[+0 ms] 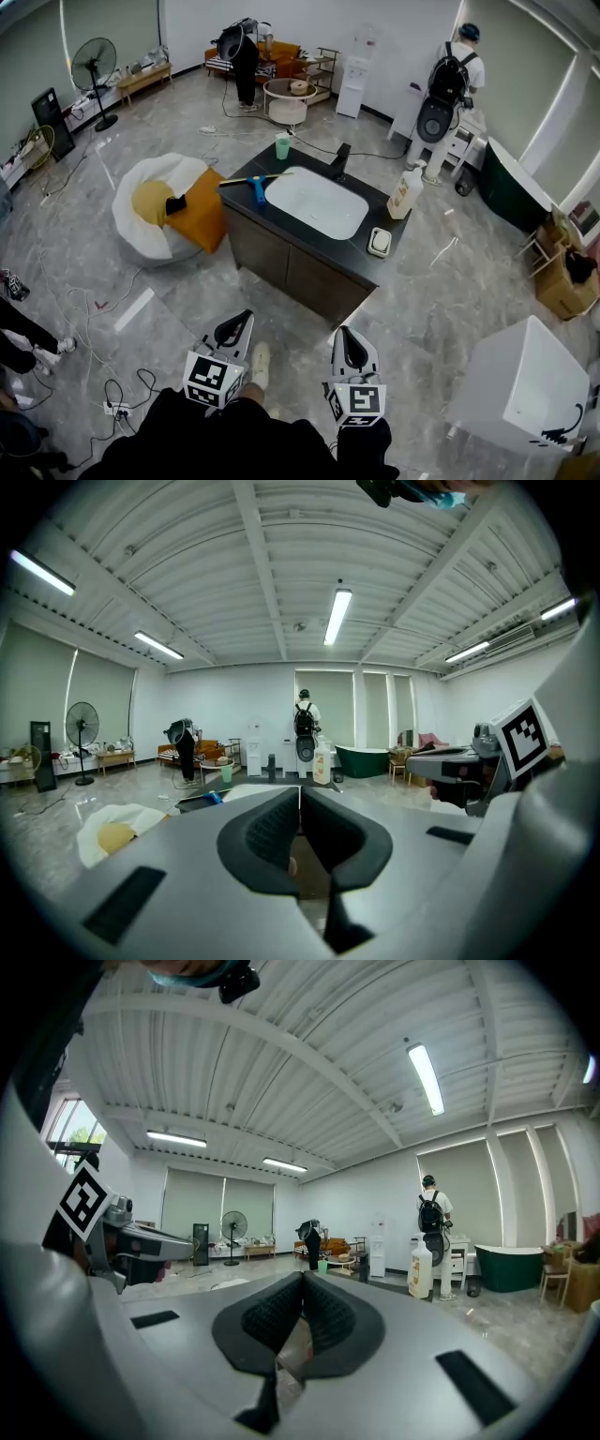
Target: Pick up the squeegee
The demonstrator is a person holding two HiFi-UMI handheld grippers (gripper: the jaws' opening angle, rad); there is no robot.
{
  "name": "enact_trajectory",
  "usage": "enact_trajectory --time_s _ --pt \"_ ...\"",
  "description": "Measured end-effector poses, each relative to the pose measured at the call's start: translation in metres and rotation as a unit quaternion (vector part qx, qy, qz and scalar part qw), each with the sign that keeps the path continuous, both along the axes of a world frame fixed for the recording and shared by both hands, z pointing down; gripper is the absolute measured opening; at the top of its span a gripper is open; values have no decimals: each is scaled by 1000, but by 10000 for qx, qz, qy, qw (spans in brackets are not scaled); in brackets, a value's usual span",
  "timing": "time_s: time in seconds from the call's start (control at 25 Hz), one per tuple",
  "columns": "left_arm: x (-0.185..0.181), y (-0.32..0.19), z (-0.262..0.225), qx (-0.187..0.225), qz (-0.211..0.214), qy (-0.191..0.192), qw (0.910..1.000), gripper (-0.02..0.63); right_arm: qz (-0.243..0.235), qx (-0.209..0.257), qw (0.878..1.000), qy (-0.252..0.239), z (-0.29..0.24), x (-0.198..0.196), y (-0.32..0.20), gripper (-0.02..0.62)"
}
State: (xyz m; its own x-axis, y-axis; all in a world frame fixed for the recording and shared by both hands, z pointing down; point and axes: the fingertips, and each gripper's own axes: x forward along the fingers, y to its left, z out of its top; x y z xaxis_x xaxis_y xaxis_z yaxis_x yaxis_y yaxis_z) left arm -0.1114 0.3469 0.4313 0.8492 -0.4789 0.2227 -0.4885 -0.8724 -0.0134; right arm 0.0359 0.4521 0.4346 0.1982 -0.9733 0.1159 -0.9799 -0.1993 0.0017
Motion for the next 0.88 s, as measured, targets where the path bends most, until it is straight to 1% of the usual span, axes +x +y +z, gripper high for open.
enact_trajectory --time_s 0.2,0.44,0.88 --pt "28 -53 2 -36 19 -15 10000 26 -35 -45 10000 -41 4 24 -55 17" --pt "52 -118 2 -137 40 -70 9999 26 -49 -101 9999 -87 2 47 -123 17" --pt "83 -219 2 -267 56 -55 9996 26 -50 -221 9997 -43 -5 75 -223 17"
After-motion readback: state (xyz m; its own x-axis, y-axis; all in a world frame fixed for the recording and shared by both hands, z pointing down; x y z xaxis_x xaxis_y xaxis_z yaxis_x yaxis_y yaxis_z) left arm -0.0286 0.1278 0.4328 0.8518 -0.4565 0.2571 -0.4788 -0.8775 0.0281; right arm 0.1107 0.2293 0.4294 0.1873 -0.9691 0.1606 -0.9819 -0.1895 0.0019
